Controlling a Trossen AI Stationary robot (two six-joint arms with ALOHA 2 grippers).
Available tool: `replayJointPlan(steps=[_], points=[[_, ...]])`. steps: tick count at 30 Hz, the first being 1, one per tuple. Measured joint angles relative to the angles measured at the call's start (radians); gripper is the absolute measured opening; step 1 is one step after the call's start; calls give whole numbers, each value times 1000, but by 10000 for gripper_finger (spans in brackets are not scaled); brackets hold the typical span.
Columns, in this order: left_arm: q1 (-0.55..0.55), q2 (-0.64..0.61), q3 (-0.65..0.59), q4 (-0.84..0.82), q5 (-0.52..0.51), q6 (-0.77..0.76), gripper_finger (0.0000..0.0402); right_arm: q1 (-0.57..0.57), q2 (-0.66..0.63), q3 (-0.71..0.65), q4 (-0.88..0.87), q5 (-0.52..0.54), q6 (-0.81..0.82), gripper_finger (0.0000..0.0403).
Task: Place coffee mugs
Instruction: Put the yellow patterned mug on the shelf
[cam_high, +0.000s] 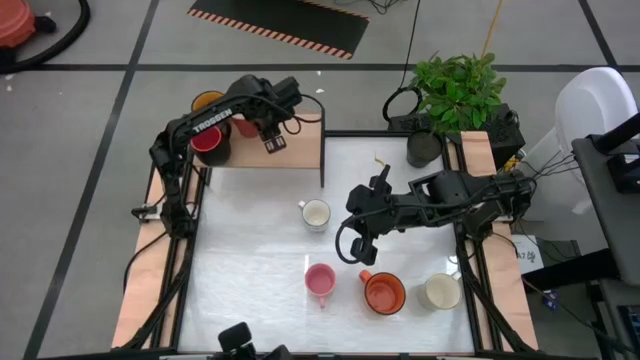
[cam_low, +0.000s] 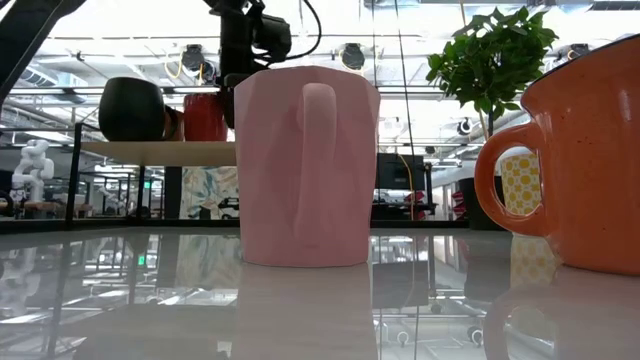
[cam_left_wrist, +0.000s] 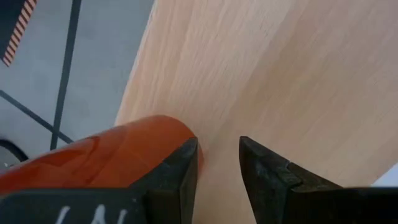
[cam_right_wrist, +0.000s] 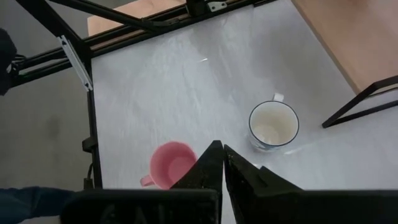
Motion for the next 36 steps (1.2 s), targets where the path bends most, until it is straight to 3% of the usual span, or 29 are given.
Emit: replayJointPlan(steps=[10, 19, 28, 36], points=[[12, 0, 0, -62, -80, 31, 122, 1, 0, 0, -3, 0, 28, 0], [12, -5, 0, -96, -76, 26, 122, 4, 0, 0, -3, 2, 33, 0], [-100, -65, -1, -72, 11, -9, 122, 4, 0, 0, -32, 0, 35, 0], [-231, -105, 0, -10, 35, -28, 122, 4, 0, 0, -208, -1, 53, 0]])
